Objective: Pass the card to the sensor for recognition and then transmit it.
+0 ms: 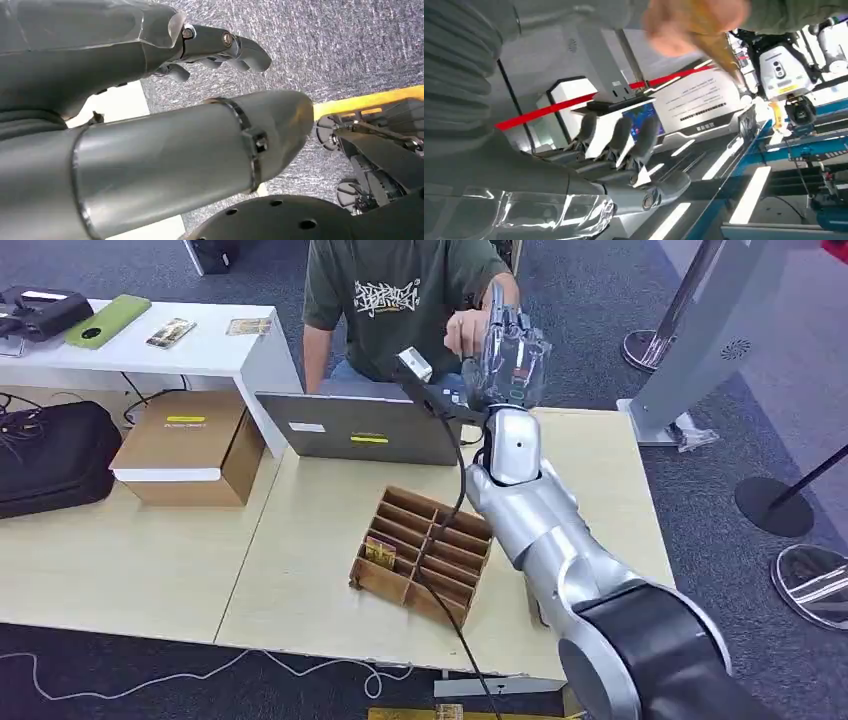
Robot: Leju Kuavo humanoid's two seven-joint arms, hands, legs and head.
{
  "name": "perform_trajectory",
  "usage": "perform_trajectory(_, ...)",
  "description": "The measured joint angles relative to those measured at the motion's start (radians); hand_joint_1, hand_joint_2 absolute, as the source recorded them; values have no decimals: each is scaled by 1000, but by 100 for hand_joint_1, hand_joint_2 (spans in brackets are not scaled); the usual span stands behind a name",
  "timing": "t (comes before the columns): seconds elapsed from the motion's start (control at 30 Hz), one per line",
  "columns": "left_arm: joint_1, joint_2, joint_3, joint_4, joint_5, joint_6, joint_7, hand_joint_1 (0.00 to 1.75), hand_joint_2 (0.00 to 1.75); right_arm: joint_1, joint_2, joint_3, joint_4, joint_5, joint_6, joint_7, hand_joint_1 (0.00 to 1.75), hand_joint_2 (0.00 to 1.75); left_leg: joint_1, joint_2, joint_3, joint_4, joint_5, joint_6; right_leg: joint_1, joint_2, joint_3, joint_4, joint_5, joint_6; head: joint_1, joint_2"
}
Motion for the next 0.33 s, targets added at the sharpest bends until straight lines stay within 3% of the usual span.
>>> perform_trajectory(0.17,-1,0,0,0,19,0,0,0,0,109,0,-30,-168,-37,-3,-105,0,175,0,0,0,0,0,0,0,0,0,0,0,0,0,0)
perform_trajectory(0.33,2,-1,0,0,59,0,-6,0,0,318,4,-79,-466,-69,-3,-214,0,175,0,-2,-1,0,-1,0,0,-2,0,0,-1,0,0,0)
